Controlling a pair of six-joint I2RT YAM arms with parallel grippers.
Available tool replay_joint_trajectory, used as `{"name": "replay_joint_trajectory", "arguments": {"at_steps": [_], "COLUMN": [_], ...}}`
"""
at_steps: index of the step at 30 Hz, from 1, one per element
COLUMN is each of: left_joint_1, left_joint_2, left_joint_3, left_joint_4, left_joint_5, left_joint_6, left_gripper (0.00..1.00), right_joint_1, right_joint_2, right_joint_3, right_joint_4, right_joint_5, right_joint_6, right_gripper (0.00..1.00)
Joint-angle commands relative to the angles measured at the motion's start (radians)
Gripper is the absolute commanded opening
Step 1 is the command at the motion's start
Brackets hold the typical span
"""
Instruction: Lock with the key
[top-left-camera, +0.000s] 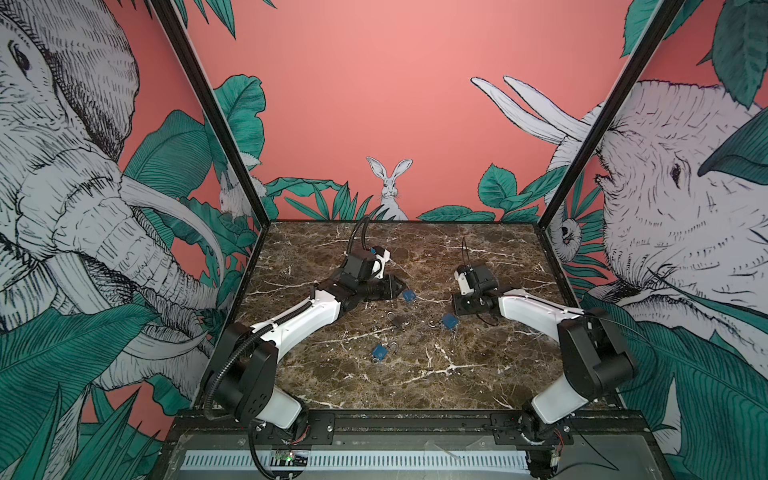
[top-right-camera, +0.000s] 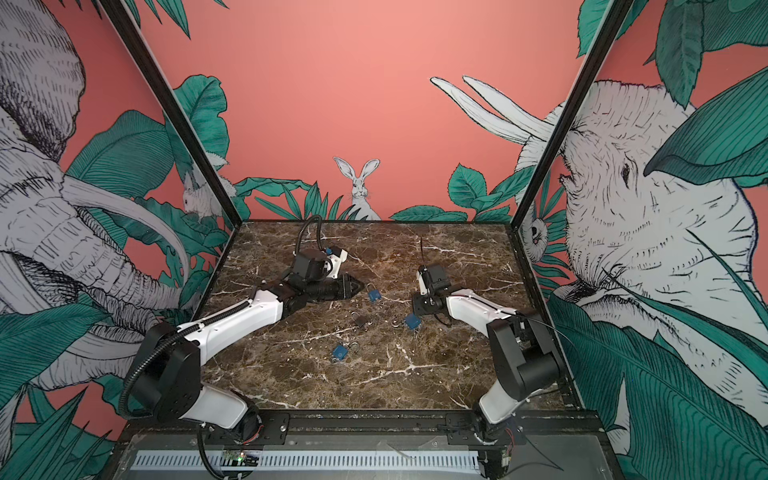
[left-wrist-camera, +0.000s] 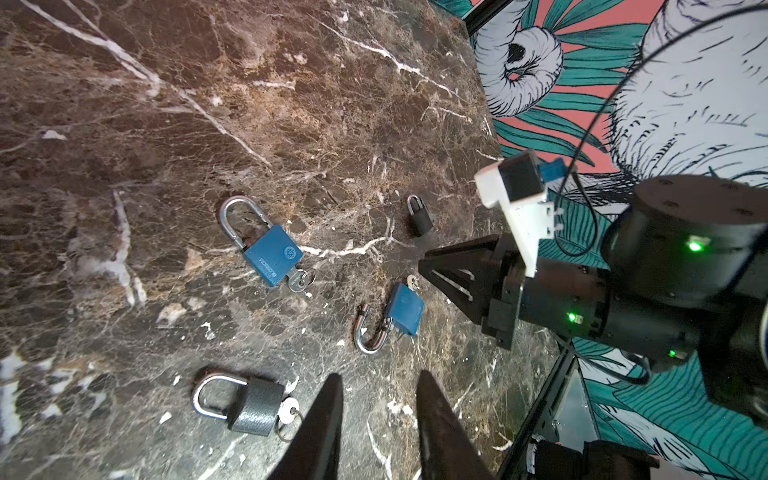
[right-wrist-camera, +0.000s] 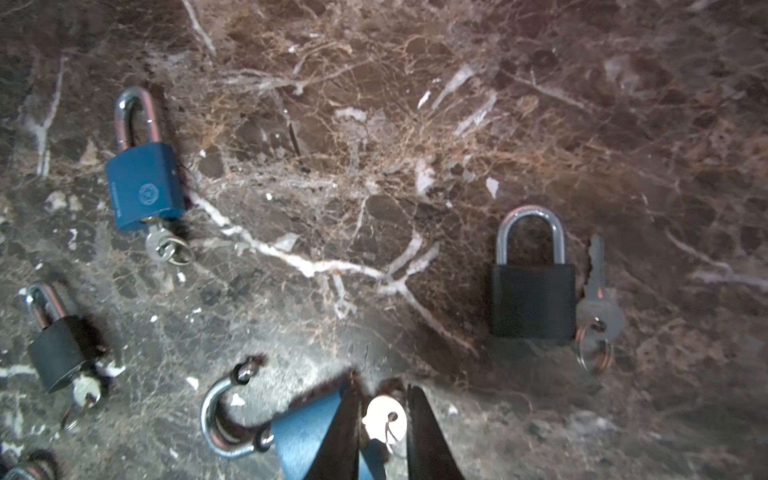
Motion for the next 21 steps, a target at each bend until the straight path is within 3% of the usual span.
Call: {"name": "replay_joint_trajectory", "arguments": {"at_steps": [1,8,21], "left_joint_1": [-0.003,-0.003,-0.004], "left_joint_2": [-0.038,-0.03,-0.007], "left_joint_3": [-0.01,0.003,0.005], "left_joint_4": [0.04,0.033,0.062], "left_joint_5": [0.001,0.003,0.025], "left_joint_6": [-0.014,-0.007,0.0], "left_gripper": [0.33,0.33,0.33], "right_joint_1": [0.003,0.007,0.043], "right_joint_2": [0.046,0.066,-0.077], "right_joint_3": [0.031,0.012,-0.106], "right_joint_4": [0.019,0.036,-0.013], "right_joint_5": [-0.016,-0.019,0.011], "right_joint_6": [-0.017,0.002,0.052], "right_gripper": [0.19,0.17,0.17]}}
